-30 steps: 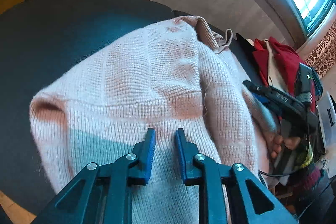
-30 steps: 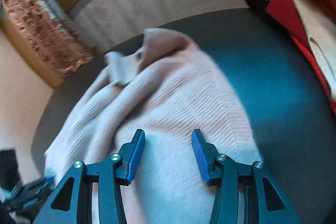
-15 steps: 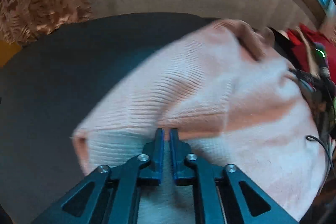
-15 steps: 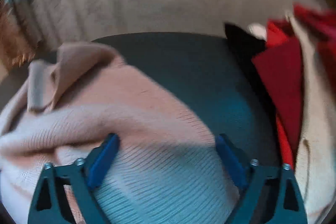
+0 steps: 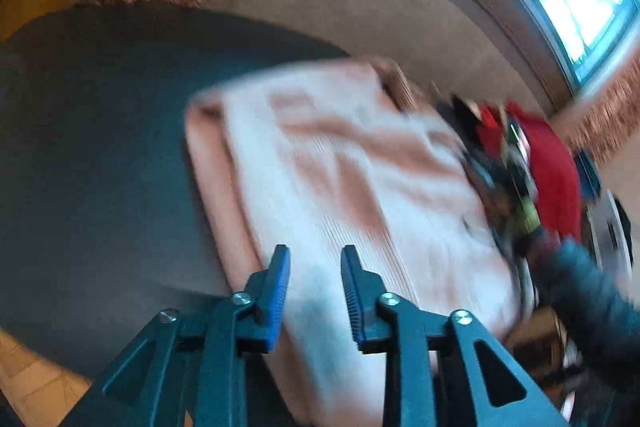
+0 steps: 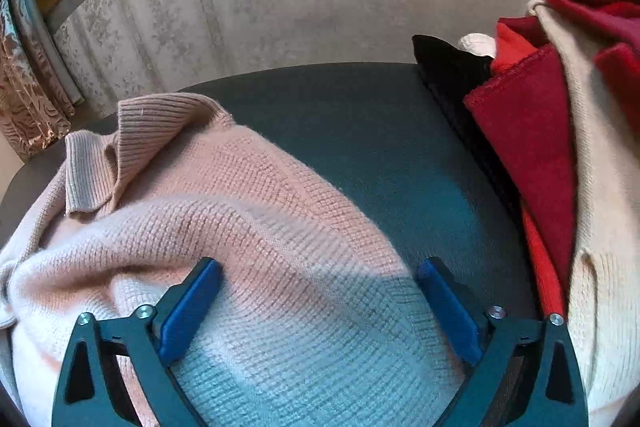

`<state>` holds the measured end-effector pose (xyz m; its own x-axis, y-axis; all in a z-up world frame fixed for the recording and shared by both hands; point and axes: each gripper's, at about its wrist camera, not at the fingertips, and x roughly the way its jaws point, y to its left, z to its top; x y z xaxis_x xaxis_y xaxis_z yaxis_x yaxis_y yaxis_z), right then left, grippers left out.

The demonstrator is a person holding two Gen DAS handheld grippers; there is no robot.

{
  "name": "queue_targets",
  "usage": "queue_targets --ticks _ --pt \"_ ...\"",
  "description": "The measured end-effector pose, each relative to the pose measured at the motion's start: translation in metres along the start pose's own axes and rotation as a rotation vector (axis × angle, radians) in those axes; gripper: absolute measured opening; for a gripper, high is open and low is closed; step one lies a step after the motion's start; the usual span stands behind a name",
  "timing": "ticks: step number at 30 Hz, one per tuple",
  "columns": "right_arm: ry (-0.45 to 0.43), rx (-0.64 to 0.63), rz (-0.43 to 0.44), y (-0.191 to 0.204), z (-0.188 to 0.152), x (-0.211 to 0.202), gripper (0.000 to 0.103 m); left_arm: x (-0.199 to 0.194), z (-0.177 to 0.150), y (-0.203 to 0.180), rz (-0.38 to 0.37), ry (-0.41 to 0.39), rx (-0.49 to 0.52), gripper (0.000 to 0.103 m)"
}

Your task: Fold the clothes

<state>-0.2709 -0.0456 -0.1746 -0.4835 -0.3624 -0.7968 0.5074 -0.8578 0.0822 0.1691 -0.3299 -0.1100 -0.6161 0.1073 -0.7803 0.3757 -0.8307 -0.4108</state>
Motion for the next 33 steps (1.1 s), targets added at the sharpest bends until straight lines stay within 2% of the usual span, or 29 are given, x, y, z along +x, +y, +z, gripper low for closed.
queue_targets --ticks 2,5,9,11,14,18,21,23,24,26,27,29,33 --pt "0.003 0.006 -0.014 0.000 -0.005 -0.004 0.103 -0.001 -0.023 -0.015 0.021 0.033 0.022 0.027" --pt "0.012 0.011 -0.032 0.000 -0.012 -0.008 0.103 -0.004 -0.041 -0.023 0.019 0.049 0.002 0.027" --pt "0.057 0.045 -0.071 -0.004 -0.014 -0.015 0.103 -0.005 -0.052 -0.045 0.091 0.007 0.064 0.027" --pt "0.034 0.077 -0.075 -0.003 -0.016 -0.031 0.102 -0.001 -0.053 -0.060 0.119 -0.010 0.123 0.029" --pt "-0.047 0.072 -0.010 0.018 -0.031 -0.064 0.102 0.021 -0.054 -0.078 0.191 0.012 0.239 0.030" --pt "-0.091 0.046 0.085 0.052 -0.058 -0.094 0.103 0.052 -0.058 -0.087 0.230 0.087 0.293 0.033" --pt "-0.113 0.020 0.144 0.079 -0.080 -0.111 0.103 0.055 -0.065 -0.094 0.290 0.045 0.373 0.038" --pt "-0.089 -0.016 0.126 0.094 -0.088 -0.098 0.103 0.055 -0.070 -0.094 0.307 0.021 0.418 0.038" --pt "-0.074 -0.039 0.114 0.095 -0.095 -0.094 0.103 0.054 -0.070 -0.092 0.301 0.019 0.416 0.036" --pt "-0.049 -0.063 0.104 0.094 -0.096 -0.086 0.103 0.049 -0.065 -0.083 0.269 0.019 0.376 0.011" --pt "-0.042 -0.066 0.101 0.093 -0.095 -0.084 0.103 0.045 -0.060 -0.075 0.240 0.022 0.340 0.006" --pt "-0.036 -0.070 0.103 0.093 -0.095 -0.083 0.103 0.035 -0.048 -0.055 0.155 0.032 0.234 0.005" --pt "-0.046 -0.049 0.135 0.090 -0.096 -0.078 0.103 -0.003 -0.023 -0.007 0.062 -0.048 0.042 0.005"
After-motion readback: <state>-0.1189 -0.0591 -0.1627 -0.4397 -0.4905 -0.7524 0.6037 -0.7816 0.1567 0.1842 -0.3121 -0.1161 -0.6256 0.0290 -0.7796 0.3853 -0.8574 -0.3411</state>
